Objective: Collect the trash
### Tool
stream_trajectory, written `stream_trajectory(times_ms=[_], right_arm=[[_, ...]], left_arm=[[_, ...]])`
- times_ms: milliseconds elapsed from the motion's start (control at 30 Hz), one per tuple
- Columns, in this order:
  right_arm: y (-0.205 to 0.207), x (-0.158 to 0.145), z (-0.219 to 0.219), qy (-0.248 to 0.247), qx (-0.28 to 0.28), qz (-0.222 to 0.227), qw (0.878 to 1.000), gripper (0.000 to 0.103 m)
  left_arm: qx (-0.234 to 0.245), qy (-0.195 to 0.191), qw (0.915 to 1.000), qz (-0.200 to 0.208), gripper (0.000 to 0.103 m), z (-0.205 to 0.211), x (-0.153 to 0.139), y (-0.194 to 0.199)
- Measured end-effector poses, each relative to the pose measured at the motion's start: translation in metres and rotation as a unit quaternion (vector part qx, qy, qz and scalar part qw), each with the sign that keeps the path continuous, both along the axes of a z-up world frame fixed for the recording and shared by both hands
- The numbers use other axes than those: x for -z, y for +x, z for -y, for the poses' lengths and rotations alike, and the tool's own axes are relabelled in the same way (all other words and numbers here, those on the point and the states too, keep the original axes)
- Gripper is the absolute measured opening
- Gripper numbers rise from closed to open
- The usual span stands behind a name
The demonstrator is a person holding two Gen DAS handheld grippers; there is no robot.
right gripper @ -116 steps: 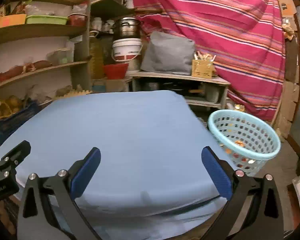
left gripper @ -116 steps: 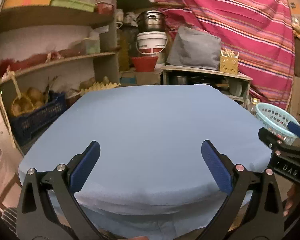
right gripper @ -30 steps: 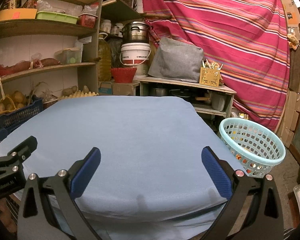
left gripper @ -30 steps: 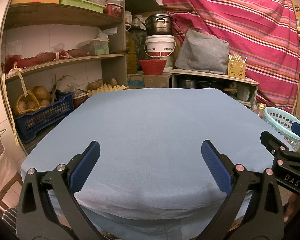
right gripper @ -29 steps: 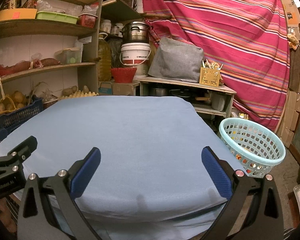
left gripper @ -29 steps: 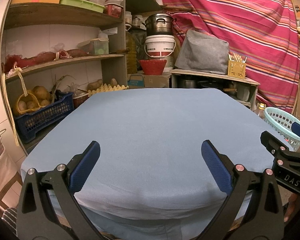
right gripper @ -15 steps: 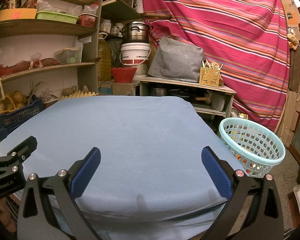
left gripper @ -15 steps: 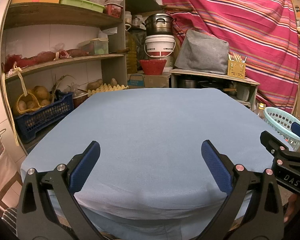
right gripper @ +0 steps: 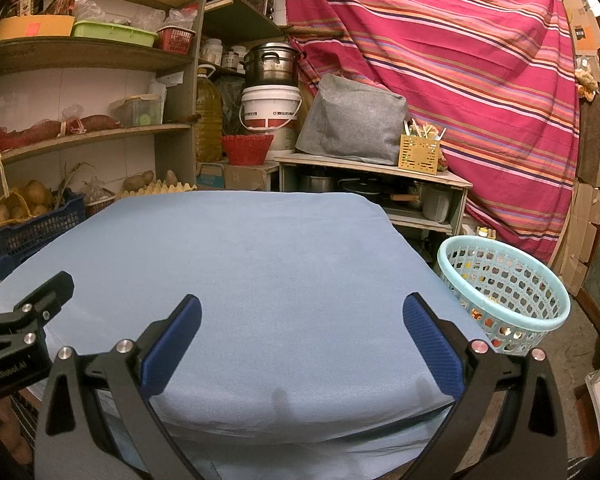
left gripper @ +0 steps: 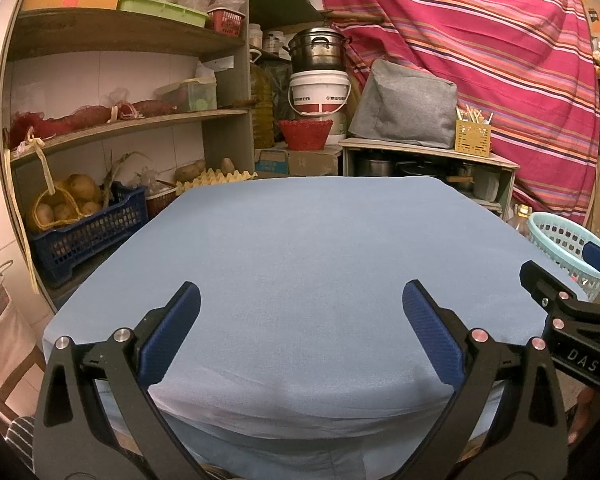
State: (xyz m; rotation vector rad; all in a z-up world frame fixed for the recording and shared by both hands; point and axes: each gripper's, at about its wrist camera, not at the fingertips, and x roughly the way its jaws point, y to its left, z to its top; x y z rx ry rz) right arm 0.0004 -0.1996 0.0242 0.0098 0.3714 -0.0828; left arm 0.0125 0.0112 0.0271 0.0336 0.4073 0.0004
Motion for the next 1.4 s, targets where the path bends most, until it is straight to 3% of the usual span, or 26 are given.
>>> stream_trajectory(times_ms=[1400], right_arm=[[-0.0007,0.0016,0.0082,0.000,0.000,-0.001,1.000,0.098]], left_arm=[[0.003,0.003,0.9999,0.009,0.098,-0.0019,-0.0052,0.0012]])
